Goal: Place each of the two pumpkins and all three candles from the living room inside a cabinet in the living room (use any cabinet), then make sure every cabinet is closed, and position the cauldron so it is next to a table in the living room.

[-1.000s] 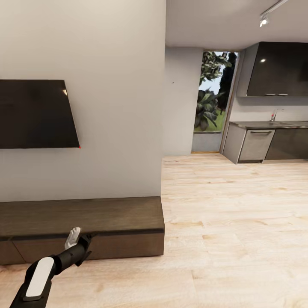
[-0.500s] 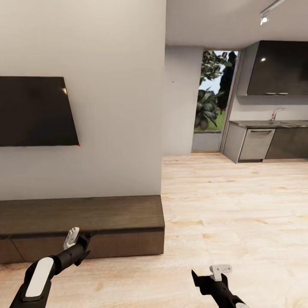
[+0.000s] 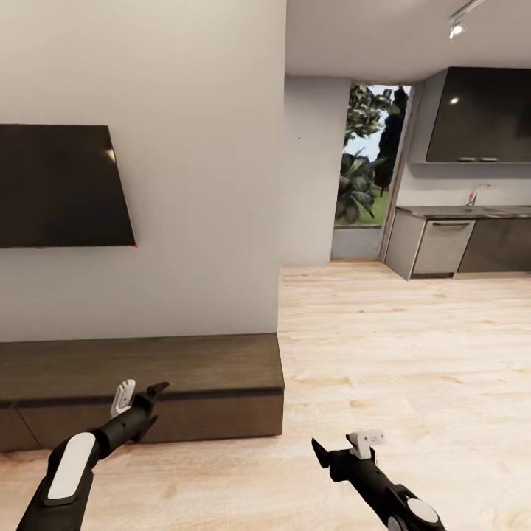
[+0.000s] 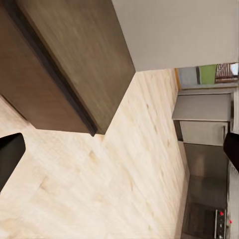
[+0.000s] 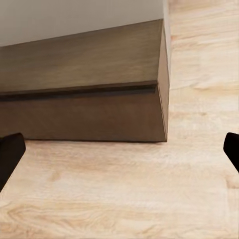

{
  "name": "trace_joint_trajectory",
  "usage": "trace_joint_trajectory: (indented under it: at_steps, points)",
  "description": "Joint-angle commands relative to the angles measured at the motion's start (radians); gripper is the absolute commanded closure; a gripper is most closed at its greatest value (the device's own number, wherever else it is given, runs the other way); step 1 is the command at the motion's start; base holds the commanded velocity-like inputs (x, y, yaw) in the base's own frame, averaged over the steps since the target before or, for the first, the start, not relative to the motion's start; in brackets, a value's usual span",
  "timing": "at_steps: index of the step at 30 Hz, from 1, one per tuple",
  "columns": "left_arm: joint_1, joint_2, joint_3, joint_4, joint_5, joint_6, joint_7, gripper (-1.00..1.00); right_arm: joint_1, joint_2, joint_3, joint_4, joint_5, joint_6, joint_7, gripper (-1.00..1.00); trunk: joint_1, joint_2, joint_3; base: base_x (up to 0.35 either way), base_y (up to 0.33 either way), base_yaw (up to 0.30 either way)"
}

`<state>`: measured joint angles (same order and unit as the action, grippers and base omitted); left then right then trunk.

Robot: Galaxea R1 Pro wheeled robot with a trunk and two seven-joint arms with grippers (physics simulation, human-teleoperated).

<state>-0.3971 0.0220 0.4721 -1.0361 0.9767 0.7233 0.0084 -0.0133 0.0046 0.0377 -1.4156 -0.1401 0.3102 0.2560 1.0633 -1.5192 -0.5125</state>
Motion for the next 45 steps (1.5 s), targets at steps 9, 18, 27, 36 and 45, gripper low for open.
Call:
trace_joint_trajectory:
  at_steps: [9, 18, 27, 36, 45]
  points:
    - [-0.027, -0.028, -0.046, 0.049, 0.003, -0.148, -0.002, -1.00, -0.001, 0.000, 0.032, -0.015, -0.023, 0.008, 0.030, -1.00, 0.035, -0.064, -0.029, 0.000, 0.000, 0.000]
    - [-0.049, -0.033, -0.096, 0.100, -0.005, -0.230, -0.014, -1.00, -0.001, -0.003, 0.028, -0.022, -0.039, 0.009, 0.082, -1.00, 0.069, -0.127, -0.058, 0.000, 0.000, 0.000]
    - [-0.049, -0.034, -0.103, 0.102, -0.006, -0.233, -0.017, -1.00, -0.001, -0.007, 0.025, -0.090, -0.294, 0.085, 0.186, -1.00, 0.104, -0.190, -0.086, 0.000, 0.000, 0.000]
    - [-0.049, -0.032, -0.105, 0.102, -0.006, -0.234, -0.019, -1.00, -0.001, -0.009, 0.022, -0.098, -0.322, 0.095, 0.192, -1.00, 0.138, -0.253, -0.114, 0.000, 0.000, 0.000]
    - [-0.049, -0.026, -0.137, 0.112, -0.006, -0.232, -0.021, -1.00, -0.001, -0.009, 0.020, -0.098, -0.325, 0.097, 0.204, -1.00, 0.173, -0.316, -0.142, 0.000, 0.000, 0.000]
